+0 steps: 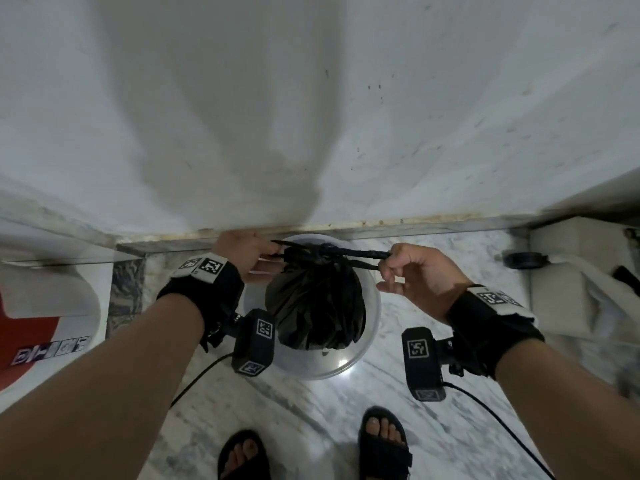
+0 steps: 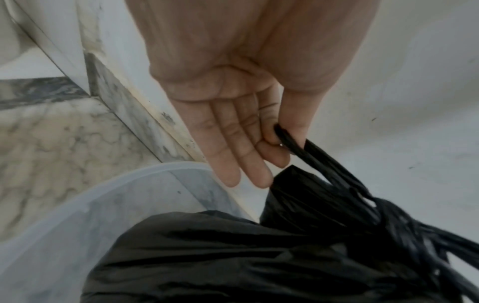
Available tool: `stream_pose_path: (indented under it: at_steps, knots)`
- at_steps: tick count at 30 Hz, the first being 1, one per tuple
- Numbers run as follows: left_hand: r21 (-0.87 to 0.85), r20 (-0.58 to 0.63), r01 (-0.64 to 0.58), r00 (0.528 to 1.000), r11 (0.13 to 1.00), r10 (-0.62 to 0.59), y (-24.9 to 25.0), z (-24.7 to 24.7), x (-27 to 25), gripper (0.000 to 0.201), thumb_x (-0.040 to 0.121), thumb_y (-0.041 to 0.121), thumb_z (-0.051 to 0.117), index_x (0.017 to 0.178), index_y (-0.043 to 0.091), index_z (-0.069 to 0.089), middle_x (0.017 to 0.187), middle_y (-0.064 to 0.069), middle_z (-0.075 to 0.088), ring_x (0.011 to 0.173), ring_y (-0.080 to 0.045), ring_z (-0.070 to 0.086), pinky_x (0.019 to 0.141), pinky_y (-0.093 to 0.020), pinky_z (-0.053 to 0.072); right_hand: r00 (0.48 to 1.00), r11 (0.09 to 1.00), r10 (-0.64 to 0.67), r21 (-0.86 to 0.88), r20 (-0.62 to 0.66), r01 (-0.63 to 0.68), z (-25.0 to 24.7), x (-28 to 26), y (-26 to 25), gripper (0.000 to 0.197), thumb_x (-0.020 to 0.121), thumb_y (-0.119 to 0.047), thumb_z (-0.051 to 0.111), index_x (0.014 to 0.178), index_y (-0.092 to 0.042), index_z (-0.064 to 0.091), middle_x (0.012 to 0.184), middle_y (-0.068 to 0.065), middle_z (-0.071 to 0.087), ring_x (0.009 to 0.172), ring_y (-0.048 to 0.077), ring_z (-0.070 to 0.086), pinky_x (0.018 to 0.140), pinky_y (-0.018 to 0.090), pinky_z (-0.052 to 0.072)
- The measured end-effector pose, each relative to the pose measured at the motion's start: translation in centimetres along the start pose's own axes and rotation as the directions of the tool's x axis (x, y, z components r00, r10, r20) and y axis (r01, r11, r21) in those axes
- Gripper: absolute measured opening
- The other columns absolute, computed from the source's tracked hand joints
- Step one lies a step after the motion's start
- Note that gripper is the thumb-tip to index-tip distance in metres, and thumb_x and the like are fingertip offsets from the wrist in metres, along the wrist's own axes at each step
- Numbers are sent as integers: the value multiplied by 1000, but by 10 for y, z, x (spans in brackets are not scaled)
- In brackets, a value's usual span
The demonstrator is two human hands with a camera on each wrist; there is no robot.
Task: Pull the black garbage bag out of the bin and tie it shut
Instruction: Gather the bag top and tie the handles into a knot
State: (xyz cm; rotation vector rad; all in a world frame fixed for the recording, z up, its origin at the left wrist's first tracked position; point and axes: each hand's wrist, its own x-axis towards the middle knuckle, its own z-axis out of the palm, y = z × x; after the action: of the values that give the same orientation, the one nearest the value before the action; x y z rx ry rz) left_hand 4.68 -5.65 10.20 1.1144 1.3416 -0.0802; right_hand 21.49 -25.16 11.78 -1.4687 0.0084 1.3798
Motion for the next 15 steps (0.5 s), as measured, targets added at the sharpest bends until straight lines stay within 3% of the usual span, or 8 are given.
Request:
stream_pose_path:
  at_steps: [6,8,10,12,13,15]
  knots:
    - [92,-19,99,995,991,-98,-4,-7,-4,18,79,21,65,88,5,69,81,-9,73,80,-27,73,78,-41,57,1000,998,16,57,-26,-15,-2,3,0,28,73,-4,49,46,-10,44,52,6,51,53,18,46,77,38,48]
    - [139,-18,12,1000,990,-9,3,-8,-6,14,79,17,65,83,3,64,78,-13,70,74,-31,70,77,-42,55,997,984,77,-157,-15,-78,-3,4,-3,24,78,-17,59,56,-12,51,47,1,44,50,18,38,78,37,46]
    - [165,26,-97,995,981,94,12,-10,-9,10,79,12,66,81,4,60,78,-19,69,69,-32,67,75,-43,55,993,886,120,-451,2,-106,-5,2,-5,19,80,-30,67,68,-17,62,45,-2,35,48,16,32,73,33,44]
    - [219,78,-148,988,964,134,15,-14,-12,12,77,12,68,80,3,60,78,-21,69,64,-29,67,65,-37,56,992,849,115,-524,42,-77,-7,-4,-6,20,82,-33,66,68,-19,69,50,2,35,52,15,38,74,33,43]
    - [244,76,-155,987,957,140,15,-15,-14,13,77,11,69,78,2,59,76,-21,68,57,-24,67,54,-29,54,995,871,79,-490,59,-40,-9,-6,-6,22,83,-31,65,66,-19,70,54,7,41,58,17,46,76,33,44]
    - [268,37,-123,992,956,118,8,-15,-14,13,77,8,69,74,3,57,73,-21,65,42,-14,61,36,-18,41,998,916,-18,-400,57,40,-10,-8,-5,22,84,-23,65,64,-16,71,62,8,56,67,17,55,76,31,47]
